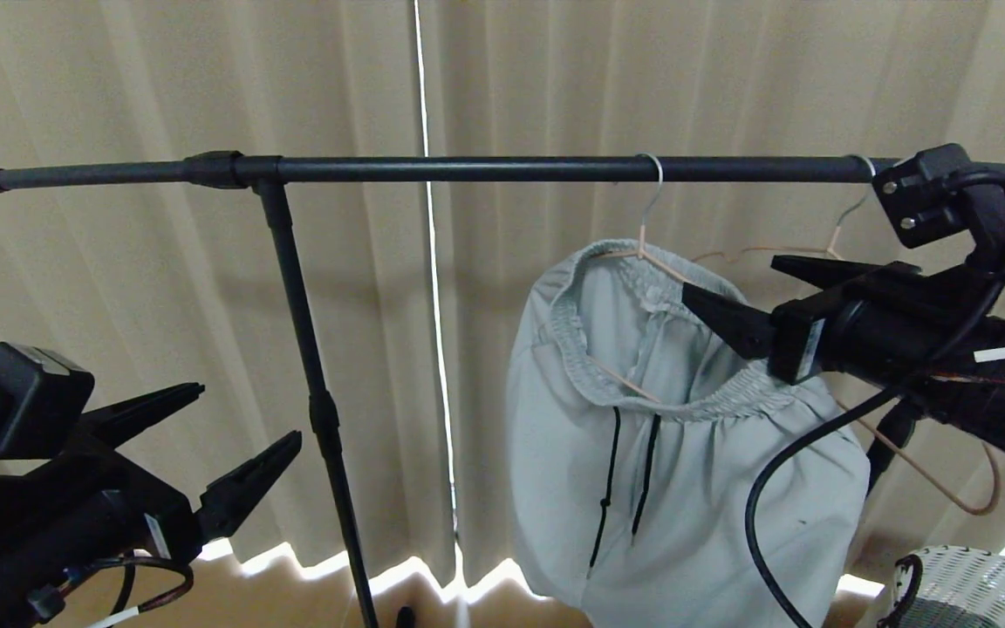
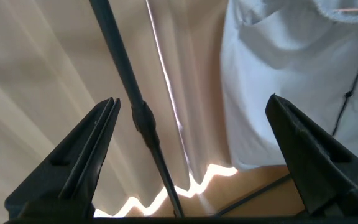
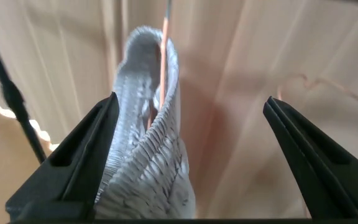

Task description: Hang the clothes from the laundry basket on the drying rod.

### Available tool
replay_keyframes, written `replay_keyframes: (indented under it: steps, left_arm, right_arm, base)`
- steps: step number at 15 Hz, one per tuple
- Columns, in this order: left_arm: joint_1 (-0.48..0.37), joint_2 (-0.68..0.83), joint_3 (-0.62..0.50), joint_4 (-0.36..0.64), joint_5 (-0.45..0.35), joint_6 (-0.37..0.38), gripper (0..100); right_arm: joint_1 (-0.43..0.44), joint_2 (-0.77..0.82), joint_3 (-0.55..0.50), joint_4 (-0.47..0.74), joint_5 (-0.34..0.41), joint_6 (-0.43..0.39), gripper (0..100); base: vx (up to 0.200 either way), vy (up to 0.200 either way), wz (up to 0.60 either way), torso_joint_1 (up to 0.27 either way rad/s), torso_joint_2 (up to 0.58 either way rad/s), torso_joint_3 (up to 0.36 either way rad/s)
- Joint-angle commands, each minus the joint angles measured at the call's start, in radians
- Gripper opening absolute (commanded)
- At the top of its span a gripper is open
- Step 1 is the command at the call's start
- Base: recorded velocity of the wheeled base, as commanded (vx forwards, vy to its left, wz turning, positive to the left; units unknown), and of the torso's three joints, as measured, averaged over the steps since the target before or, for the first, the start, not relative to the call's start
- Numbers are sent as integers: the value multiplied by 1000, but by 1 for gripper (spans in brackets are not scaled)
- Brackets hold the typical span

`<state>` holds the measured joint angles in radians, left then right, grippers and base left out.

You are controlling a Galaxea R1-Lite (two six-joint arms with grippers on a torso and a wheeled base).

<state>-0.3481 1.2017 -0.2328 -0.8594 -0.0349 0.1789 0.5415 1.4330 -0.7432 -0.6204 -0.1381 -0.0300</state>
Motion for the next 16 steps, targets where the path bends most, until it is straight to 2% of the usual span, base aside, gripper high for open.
replay_keyframes:
  steps: [1, 3, 6, 9, 11, 13, 14, 16]
  left_arm:
    - [-2, -2, 13, -1, 0, 7, 100]
    - [-2, -1, 24, -3, 0, 34, 100]
    - [0, -5, 29, -3, 0, 36, 100]
    - [0, -8, 39, -3, 0, 37, 100]
    - [0, -11, 47, -3, 1, 37, 100]
    - [0, -31, 49, -3, 1, 37, 100]
    - [0, -33, 50, -3, 3, 37, 100]
    - [23, -34, 55, -3, 3, 37, 100]
  right_arm:
    - [0, -52, 31, -16, 11, 2, 100]
    - [-9, -83, 67, -45, 52, 21, 100]
    - [-34, -137, 76, -47, 55, 21, 100]
    - [-90, -201, 128, -25, 51, 12, 100]
    - [-143, -259, 160, 62, 51, -4, 100]
    - [-184, -355, 137, 269, 51, -10, 100]
    - [-195, -368, 130, 309, 49, -10, 100]
    - [-284, -414, 140, 452, 48, -11, 100]
  base:
    - [0, 0, 0, 0, 0, 0]
    - [0, 0, 0, 0, 0, 0]
    - [0, 0, 0, 0, 0, 0]
    - [0, 0, 0, 0, 0, 0]
    - [0, 0, 0, 0, 0, 0]
    - [0, 0, 0, 0, 0, 0]
    - [0, 0, 0, 0, 0, 0]
    - [0, 0, 0, 0, 0, 0]
